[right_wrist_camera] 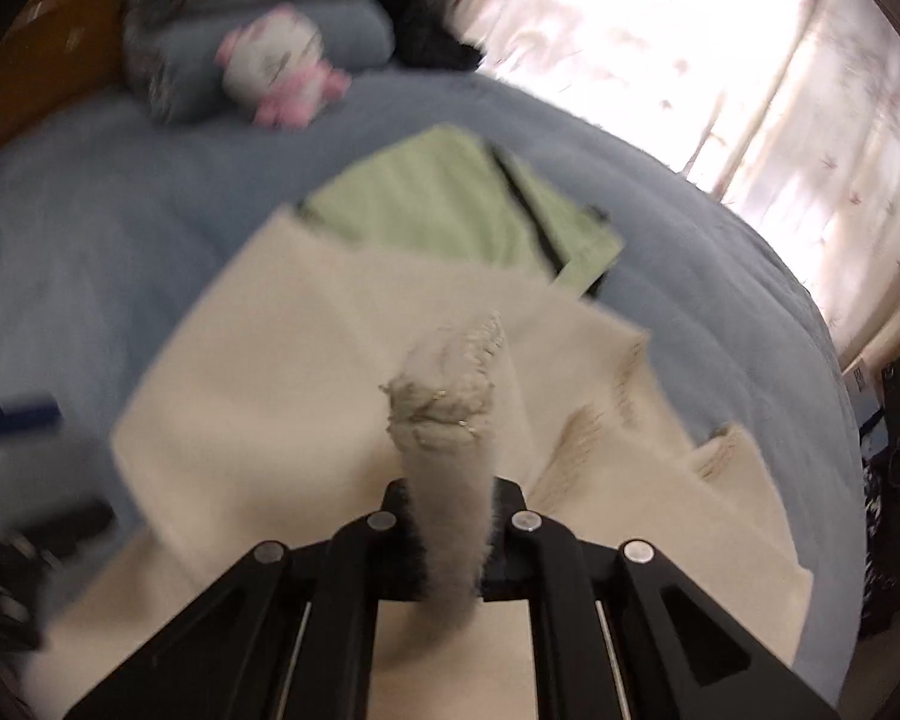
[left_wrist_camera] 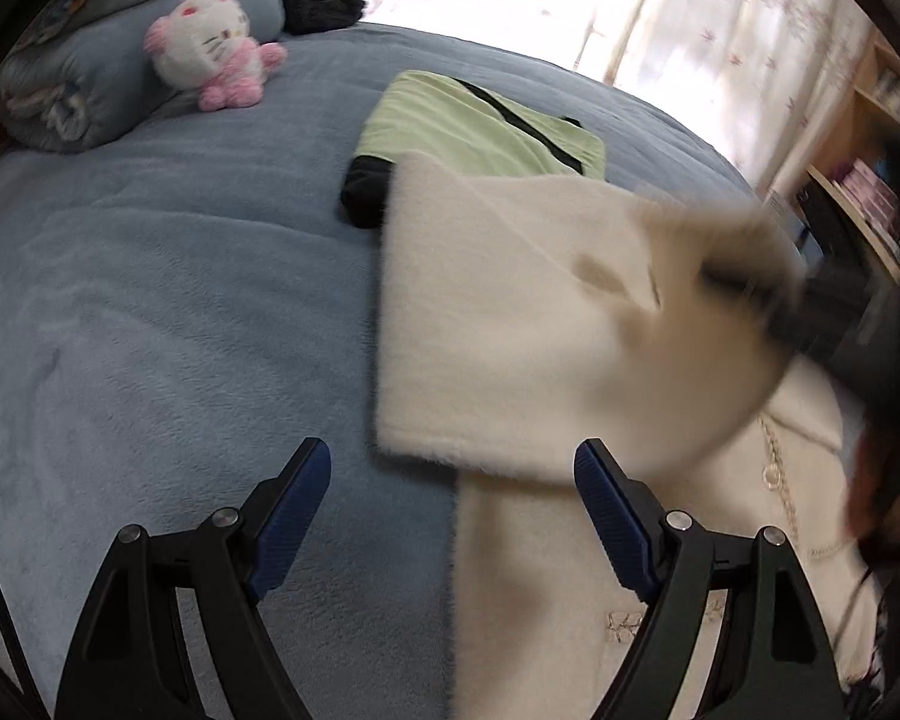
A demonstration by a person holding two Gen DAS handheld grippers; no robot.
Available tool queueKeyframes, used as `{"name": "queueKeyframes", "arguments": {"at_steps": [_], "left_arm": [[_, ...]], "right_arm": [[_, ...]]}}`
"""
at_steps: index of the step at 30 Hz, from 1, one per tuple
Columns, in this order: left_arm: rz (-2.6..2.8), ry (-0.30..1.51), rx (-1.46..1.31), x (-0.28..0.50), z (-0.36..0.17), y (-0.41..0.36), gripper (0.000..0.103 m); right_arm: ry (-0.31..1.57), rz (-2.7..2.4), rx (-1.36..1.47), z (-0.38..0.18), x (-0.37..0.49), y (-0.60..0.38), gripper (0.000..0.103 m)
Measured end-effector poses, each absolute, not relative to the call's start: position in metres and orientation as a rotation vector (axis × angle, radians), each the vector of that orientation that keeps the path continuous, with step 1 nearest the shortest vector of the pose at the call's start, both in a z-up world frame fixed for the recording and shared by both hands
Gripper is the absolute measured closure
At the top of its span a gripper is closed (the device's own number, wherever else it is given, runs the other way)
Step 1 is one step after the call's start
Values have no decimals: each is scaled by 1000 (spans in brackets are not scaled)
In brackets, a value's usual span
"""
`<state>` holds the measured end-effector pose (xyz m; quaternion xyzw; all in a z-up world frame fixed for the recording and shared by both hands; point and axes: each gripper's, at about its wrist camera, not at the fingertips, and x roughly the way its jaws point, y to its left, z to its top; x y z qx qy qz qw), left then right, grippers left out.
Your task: Fold large clothes
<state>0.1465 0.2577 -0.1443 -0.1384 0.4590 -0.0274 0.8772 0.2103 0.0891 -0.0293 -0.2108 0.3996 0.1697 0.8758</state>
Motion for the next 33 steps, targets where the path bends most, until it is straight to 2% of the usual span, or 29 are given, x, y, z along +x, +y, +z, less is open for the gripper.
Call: {"name": "queueKeyframes", "arguments": {"at_steps": [4, 8, 15, 16, 18, 19, 21, 25, 30, 33], "left_arm": [[-80, 982, -241, 154, -159, 236, 21], [-31, 1007, -176, 170, -175, 221, 21], [44, 992, -243, 212, -179, 220, 23], [46, 988, -233, 217, -180, 217, 32], [49, 989, -191, 226, -181, 209, 56], [53, 994, -178, 229, -182, 207, 78], [79, 975, -159, 231, -178, 205, 84], [60, 891, -141, 226, -162, 204, 86], [42, 953, -8, 230, -180, 192, 85], [25, 988, 30, 229, -187, 188, 72]], "right_arm": [[736, 343, -273, 32, 223, 46, 96], [627, 300, -223, 72, 228, 17, 96], [608, 264, -181, 79, 241, -9, 96], [616, 259, -171, 76, 245, -13, 96], [620, 237, -154, 70, 249, -24, 96], [620, 224, -141, 67, 251, -32, 96], [617, 213, -100, 65, 252, -52, 96], [628, 178, -40, 43, 241, -97, 96], [872, 150, 60, -60, 232, -139, 95], [1016, 179, 136, -110, 221, -153, 87]]}}
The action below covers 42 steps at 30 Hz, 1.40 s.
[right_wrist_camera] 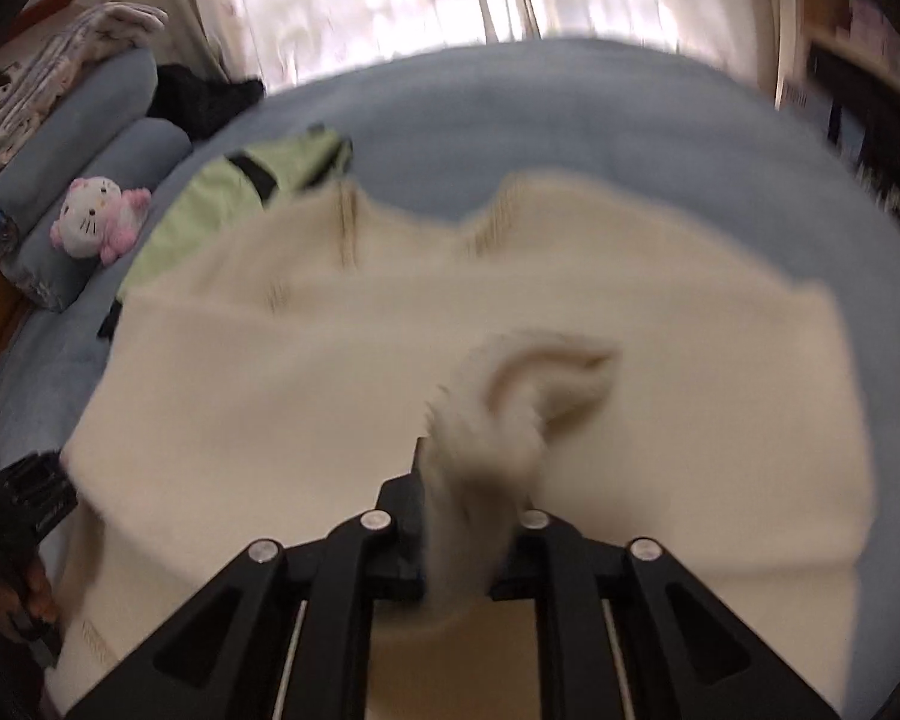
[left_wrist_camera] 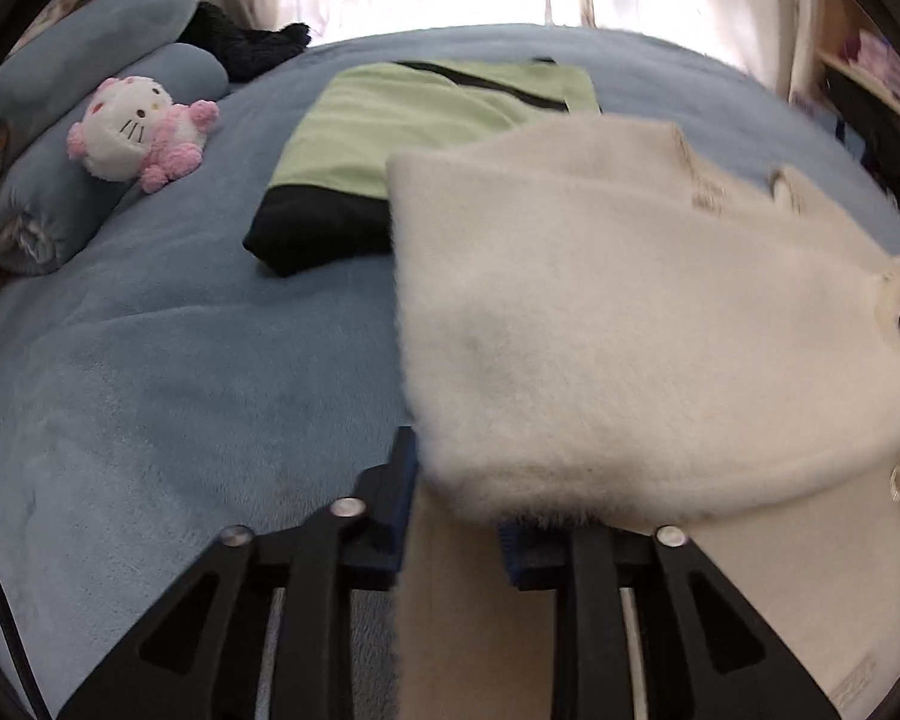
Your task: Fold large clothes
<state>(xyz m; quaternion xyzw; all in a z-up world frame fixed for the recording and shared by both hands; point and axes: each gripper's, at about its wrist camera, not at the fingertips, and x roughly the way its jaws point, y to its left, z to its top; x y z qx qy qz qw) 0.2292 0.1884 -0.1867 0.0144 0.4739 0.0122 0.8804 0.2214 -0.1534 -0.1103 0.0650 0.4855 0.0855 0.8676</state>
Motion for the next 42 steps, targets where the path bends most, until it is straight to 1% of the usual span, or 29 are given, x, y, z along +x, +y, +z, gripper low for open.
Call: {"name": "queueKeyframes", "arguments": {"at_steps": [2, 4, 5, 6, 7, 9, 11, 13, 18, 20, 25, 27, 28, 29, 31, 32, 35, 37, 39, 40, 41, 42], "left_arm": [[-28, 1025, 3, 227, -188, 191, 46], [-77, 1030, -8, 222, -184, 193, 37], [-110, 1030, -8, 219, -181, 195, 37], [-152, 1033, -10, 217, -178, 197, 37], [-181, 1035, -13, 216, -176, 198, 36], [-259, 1035, -38, 215, -169, 203, 33], [-282, 1038, -62, 222, -166, 208, 26], [-329, 1057, -111, 231, -165, 214, 25], [-496, 1067, -223, 246, -162, 230, 25], [-480, 1054, -225, 254, -162, 237, 24], [-419, 1094, -276, 288, -176, 244, 24], [-362, 1116, -278, 304, -185, 245, 24], [-339, 1128, -278, 313, -190, 245, 24], [-318, 1140, -279, 323, -195, 246, 24], [-284, 1150, -305, 340, -203, 247, 24], [-282, 1142, -322, 346, -205, 248, 24], [-275, 1121, -343, 356, -204, 249, 24], [-257, 1099, -339, 358, -200, 247, 25], [-237, 1062, -319, 357, -193, 244, 31], [-228, 1049, -310, 358, -190, 243, 40], [-223, 1042, -305, 358, -187, 243, 58], [-215, 1032, -304, 358, -184, 240, 67]], "right_arm": [[1065, 241, 262, -121, 218, -168, 81], [1075, 296, 379, -120, 219, -182, 64], [1070, 309, 411, -118, 220, -188, 53], [1064, 324, 442, -114, 222, -193, 48], [1058, 338, 479, -111, 225, -199, 45], [1064, 360, 525, -108, 235, -204, 45], [1088, 357, 541, -112, 246, -207, 45], [1122, 355, 565, -123, 258, -209, 45], [1133, 385, 665, -141, 275, -219, 45], [1128, 395, 655, -141, 277, -218, 45], [1110, 390, 552, -137, 277, -207, 47], [1100, 369, 497, -135, 275, -202, 52], [1097, 355, 472, -135, 275, -201, 59], [1095, 337, 445, -135, 274, -200, 70], [1089, 293, 367, -133, 272, -197, 83], [1079, 290, 346, -131, 271, -197, 87], [1030, 272, 246, -115, 265, -188, 90], [959, 266, 172, -96, 262, -180, 91], [858, 261, 122, -74, 261, -175, 91], [824, 249, 107, -66, 263, -174, 91], [797, 240, 99, -60, 265, -174, 91], [777, 229, 96, -57, 270, -176, 91]]}}
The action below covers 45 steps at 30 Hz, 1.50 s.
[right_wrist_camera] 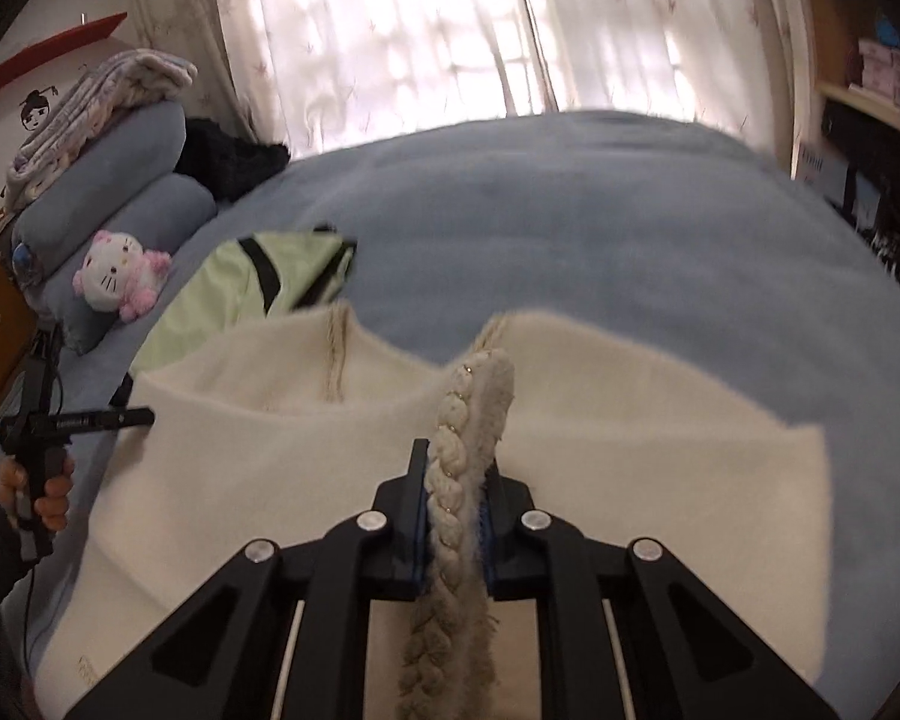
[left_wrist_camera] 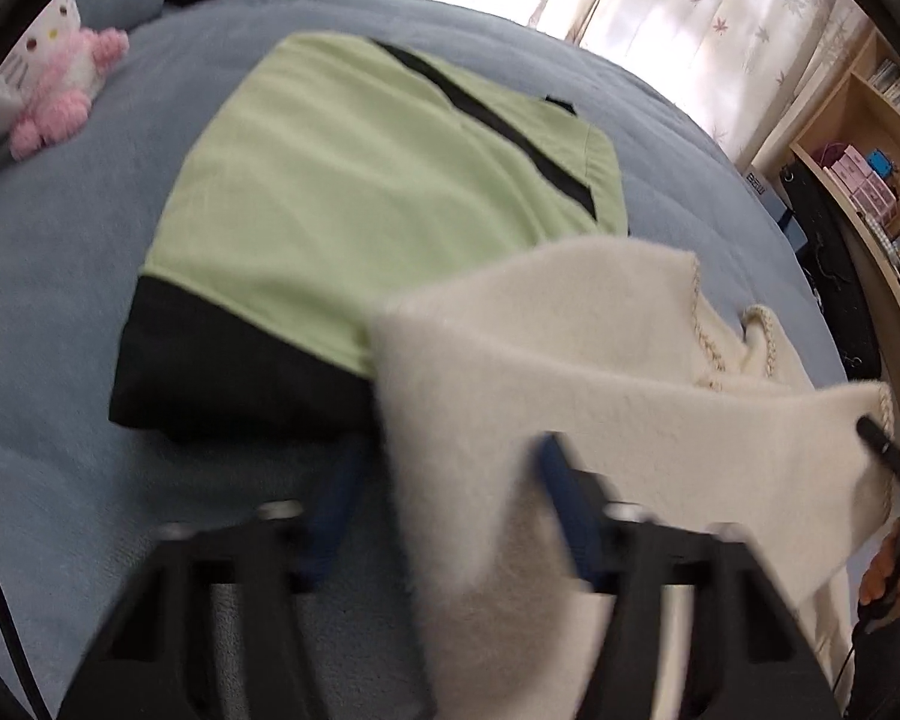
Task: Fold large clothes
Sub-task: 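Fold the cardigan side panel inward over the sleeves with the right gripper, then open, then lift both grippers and move them back toward the cardigan's braided hem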
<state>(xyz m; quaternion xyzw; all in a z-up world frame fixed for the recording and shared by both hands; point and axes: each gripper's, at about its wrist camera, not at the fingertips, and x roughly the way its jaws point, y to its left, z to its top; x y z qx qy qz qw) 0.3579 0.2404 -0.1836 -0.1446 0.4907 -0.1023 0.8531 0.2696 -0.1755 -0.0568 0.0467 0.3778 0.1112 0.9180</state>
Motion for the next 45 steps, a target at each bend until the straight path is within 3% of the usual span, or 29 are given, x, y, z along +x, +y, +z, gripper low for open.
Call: {"name": "queueKeyframes", "arguments": {"at_steps": [2, 4, 10, 15, 17, 20, 27, 31, 45], "left_arm": [[-166, 1017, -289, 360, -178, 237, 83], [-125, 985, -239, 358, -167, 228, 90], [-46, 893, -51, 356, -153, 205, 93], [-18, 915, 27, 364, -182, 203, 91], [-6, 896, 79, 360, -178, 198, 82], [30, 916, 111, 356, -167, 198, 61], [8, 858, 123, 319, -136, 178, 61], [-31, 1009, -57, 305, -145, 157, 65], [16, 993, -25, 264, -185, 92, 65]], "right_arm": [[768, 213, 103, -57, 282, -179, 91], [771, 202, 119, -61, 292, -181, 91], [789, 163, 156, -85, 304, -189, 91], [929, 141, 166, -133, 316, -193, 83], [944, 117, 193, -125, 313, -198, 67], [914, 74, 217, -105, 300, -212, 56], [881, 62, 199, -81, 259, -201, 55], [918, 87, 135, -89, 247, -160, 55], [929, 246, 34, -112, 238, -64, 55]]}}
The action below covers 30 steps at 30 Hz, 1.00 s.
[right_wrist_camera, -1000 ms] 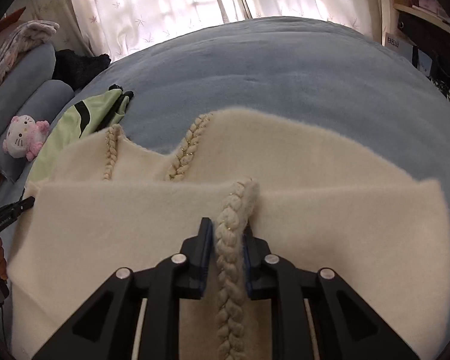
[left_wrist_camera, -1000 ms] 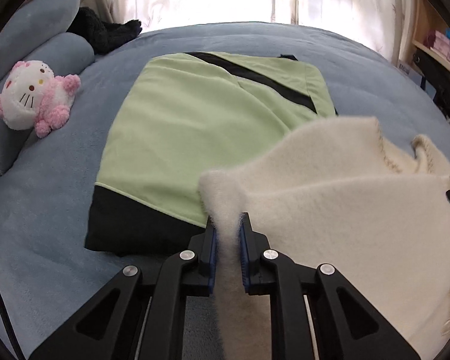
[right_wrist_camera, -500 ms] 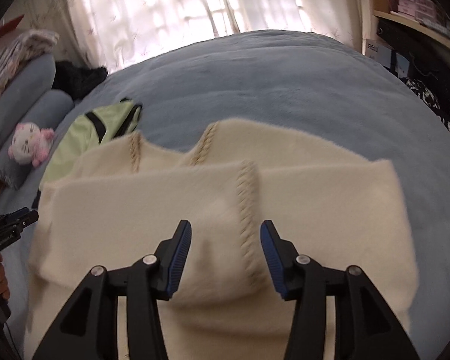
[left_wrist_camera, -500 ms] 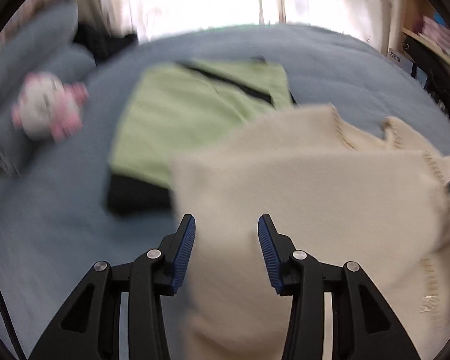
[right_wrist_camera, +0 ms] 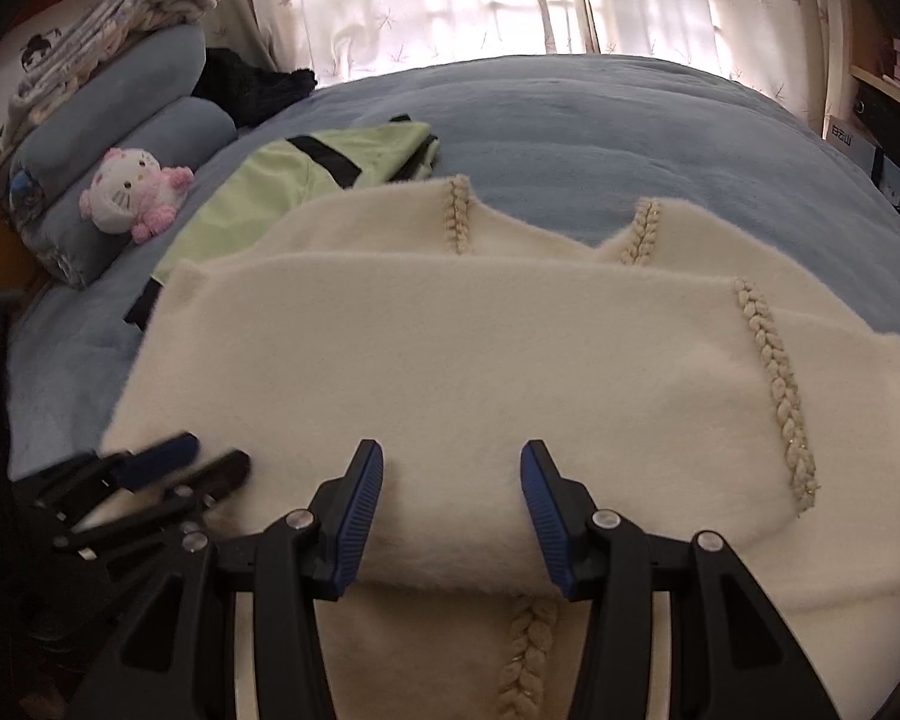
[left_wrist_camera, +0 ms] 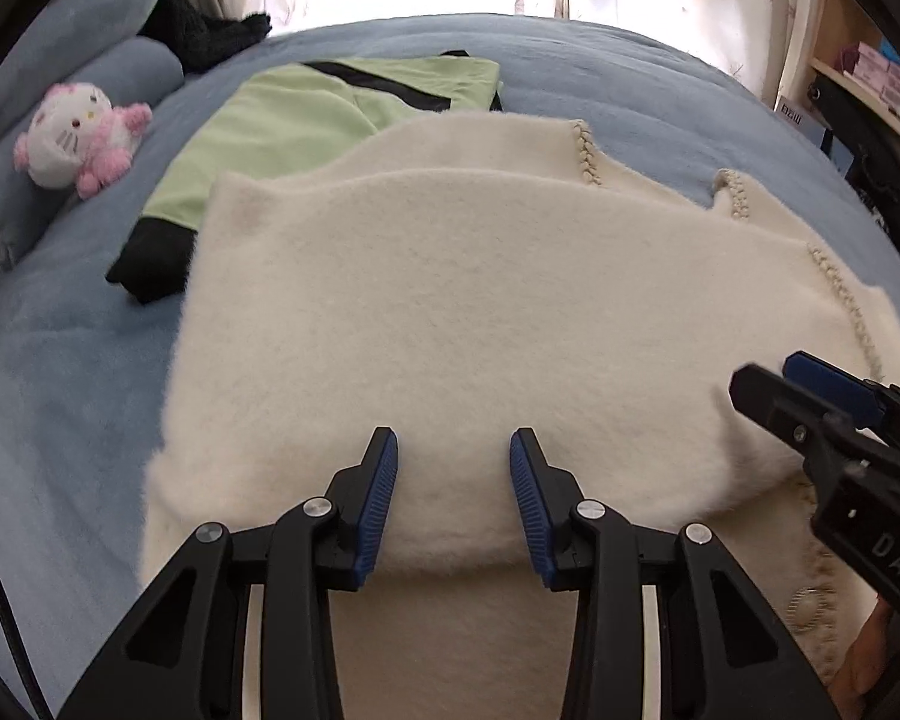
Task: Fold large clothes
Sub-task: 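Lift both grippers and move them back toward the cardigan's braided hem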
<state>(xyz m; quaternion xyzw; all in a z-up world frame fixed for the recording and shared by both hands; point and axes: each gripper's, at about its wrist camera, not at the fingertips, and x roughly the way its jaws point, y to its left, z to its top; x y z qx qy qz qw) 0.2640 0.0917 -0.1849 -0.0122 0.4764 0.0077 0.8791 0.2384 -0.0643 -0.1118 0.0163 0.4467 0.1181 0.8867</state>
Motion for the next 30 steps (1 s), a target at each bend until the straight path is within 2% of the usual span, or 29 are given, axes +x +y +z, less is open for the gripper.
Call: {"name": "queueKeyframes", "arguments": {"at_steps": [5, 8, 9, 14, 24, 30], "left_arm": [[62, 976, 7, 266, -191, 116, 63], [101, 971, -14, 267, -197, 139, 63], [111, 971, -30, 267, -198, 147, 63], [109, 971, -36, 267, -199, 151, 63], [138, 997, -29, 267, -194, 147, 63], [132, 1021, -45, 257, -183, 144, 46]], "right_arm": [[875, 104, -108, -116, 235, -92, 56], [888, -26, -61, -120, 244, -147, 56], [894, -29, -25, -120, 245, -164, 61], [912, -103, 46, -118, 242, -202, 59], [931, -109, 86, -112, 236, -194, 57], [928, -111, 115, -98, 221, -193, 57]]}}
